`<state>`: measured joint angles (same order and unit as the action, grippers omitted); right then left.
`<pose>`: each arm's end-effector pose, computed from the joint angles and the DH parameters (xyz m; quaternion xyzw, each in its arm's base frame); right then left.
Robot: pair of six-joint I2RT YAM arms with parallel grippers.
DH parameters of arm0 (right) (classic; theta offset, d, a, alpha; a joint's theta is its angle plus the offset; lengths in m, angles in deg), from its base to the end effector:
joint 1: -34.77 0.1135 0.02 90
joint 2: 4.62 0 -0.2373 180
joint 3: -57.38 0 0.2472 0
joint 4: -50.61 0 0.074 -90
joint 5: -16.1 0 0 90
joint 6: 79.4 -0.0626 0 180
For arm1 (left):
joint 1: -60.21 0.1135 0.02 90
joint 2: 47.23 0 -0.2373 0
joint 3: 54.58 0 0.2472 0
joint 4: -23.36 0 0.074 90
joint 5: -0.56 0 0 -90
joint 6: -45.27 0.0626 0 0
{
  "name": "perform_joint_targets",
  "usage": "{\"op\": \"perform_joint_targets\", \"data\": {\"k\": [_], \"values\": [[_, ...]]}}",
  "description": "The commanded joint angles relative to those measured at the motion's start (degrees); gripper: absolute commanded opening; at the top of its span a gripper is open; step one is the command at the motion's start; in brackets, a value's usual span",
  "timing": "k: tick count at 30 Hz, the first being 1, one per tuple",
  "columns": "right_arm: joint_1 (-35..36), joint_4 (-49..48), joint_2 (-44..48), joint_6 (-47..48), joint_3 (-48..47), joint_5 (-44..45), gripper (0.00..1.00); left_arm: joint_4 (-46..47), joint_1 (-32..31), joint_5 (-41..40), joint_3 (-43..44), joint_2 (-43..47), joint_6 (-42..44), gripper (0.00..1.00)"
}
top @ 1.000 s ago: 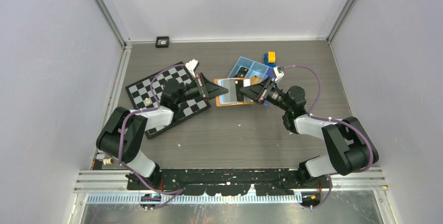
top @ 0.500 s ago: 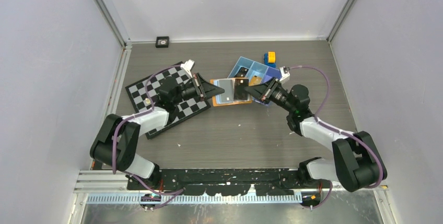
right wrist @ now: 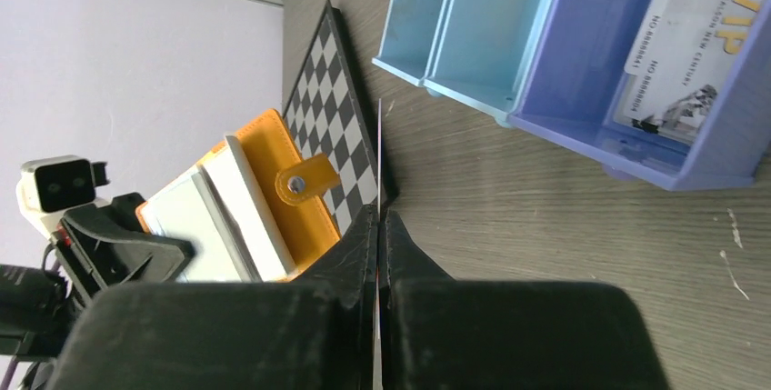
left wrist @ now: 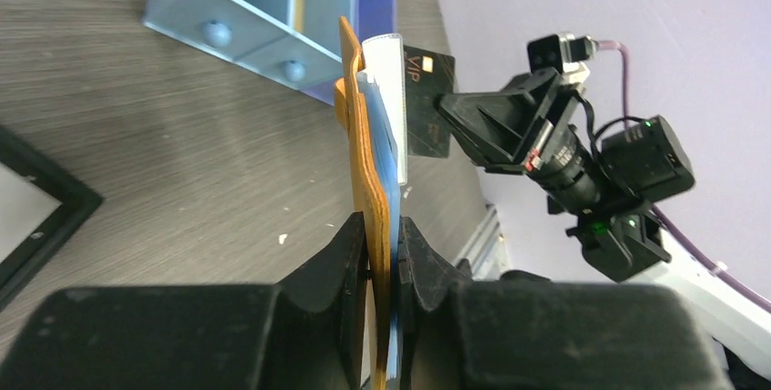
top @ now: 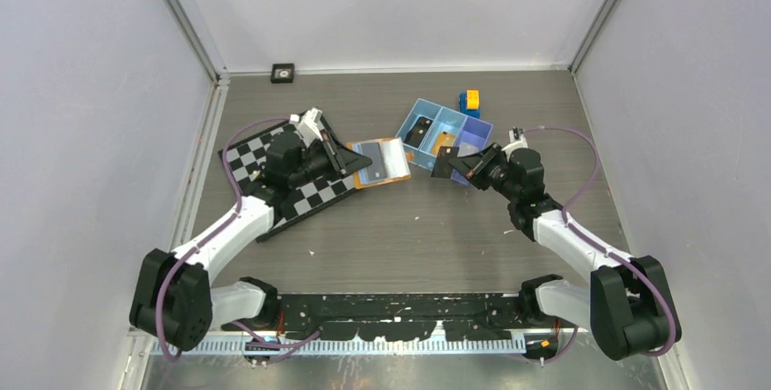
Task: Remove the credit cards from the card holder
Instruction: Remove the credit card from the card holder, then place the credit card in the storage box.
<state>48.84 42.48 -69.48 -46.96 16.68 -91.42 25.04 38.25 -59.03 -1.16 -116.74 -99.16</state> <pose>0.2605 0.0847 0.1902 0.2074 0.7672 0.4466 0.4110 0.2649 -0.1410 0.2354 -0.0589 0.7771 -0.5286 0.3366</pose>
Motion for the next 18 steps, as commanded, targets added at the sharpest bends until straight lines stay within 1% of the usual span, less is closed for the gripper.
{"op": "perform_joint_targets", "data": {"k": [1, 4, 9, 12, 15, 18], "values": [[-0.1, 0.5, -0.1, 1.8, -1.6, 2.1, 0.0, -7.0, 0.4, -7.7, 2.3, 3.7, 5.5, 0.0], [-0.1, 1.1, -1.0, 2.1, -1.9, 3.3, 0.0, -9.2, 0.4, -11.5, 2.0, 5.2, 5.9, 0.0], [-0.1, 0.5, -2.8, 2.2, -3.1, 6.3, 0.0, -8.3, 0.4, -15.7, -0.5, 9.1, 5.2, 0.0], [-0.2, 5.4, -5.2, 1.3, -7.6, 9.0, 0.0, -9.6, 0.4, -17.8, -1.3, 11.8, 5.6, 0.0], [-0.1, 4.9, -8.9, -0.2, -10.4, 8.7, 0.0, -9.7, 0.4, -22.6, -3.7, 16.4, 5.9, 0.0], [0.0, 4.0, -13.3, -1.6, -13.1, 7.8, 0.01, -8.5, 0.4, -24.8, -5.9, 20.3, 6.0, 0.0]]}}
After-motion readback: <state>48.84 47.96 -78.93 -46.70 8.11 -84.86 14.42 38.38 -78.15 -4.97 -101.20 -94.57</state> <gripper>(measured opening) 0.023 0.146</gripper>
